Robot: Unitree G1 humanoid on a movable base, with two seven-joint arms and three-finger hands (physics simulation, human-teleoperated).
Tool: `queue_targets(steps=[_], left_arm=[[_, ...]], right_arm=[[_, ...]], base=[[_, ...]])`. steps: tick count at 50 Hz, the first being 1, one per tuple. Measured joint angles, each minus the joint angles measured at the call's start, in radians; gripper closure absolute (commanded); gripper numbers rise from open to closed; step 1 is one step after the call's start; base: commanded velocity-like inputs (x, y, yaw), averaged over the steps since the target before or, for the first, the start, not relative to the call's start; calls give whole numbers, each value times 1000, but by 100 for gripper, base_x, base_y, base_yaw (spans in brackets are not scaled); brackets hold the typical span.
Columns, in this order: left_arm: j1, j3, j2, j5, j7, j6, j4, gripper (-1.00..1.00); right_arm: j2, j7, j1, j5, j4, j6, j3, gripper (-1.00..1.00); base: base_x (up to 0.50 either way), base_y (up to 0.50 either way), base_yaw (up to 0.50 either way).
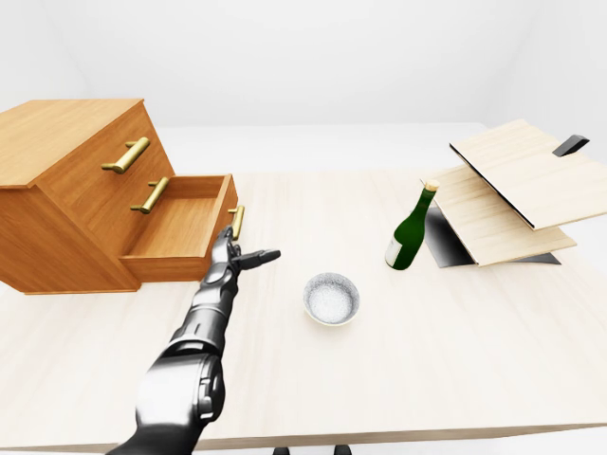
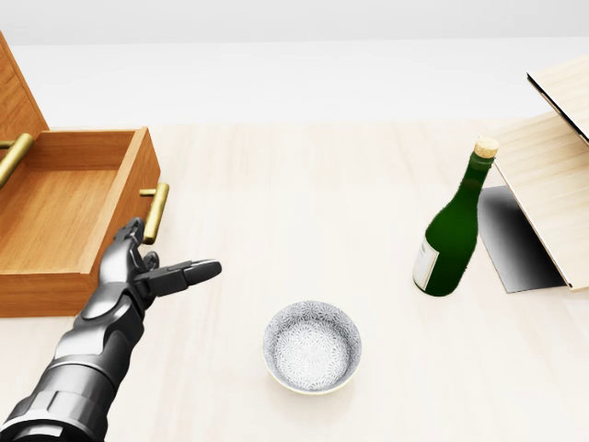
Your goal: Close the bottom drawer of the cabinet.
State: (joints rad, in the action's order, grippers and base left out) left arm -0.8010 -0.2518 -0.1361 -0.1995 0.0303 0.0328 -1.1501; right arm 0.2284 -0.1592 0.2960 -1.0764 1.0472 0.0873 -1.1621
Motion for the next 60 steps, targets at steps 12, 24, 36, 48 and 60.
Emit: queue_targets(steps=[12,24,36,48,60], left_arm=[[30,-27,-18,5,24,3,-9,-100],[54,-32,-28,9,43,0,-7,-100],[72,-38,-57,35,96,4,-10,-100],[84,-45,-91,87,149,17,-13,-100],[97,-59,-139,139,189,38,-19,-100]], right_arm=[[-1,2,1,8,0,0,9,-100],[0,0,3,14,0,0,20,-100],[11,-11,8,16,0,0,32,-100],[22,-19,11,9,0,0,34,-100],[32,-26,14,4,0,0,39,-100]], base=[[0,0,0],[0,0,0],[0,0,0],[0,0,0],[0,0,0]])
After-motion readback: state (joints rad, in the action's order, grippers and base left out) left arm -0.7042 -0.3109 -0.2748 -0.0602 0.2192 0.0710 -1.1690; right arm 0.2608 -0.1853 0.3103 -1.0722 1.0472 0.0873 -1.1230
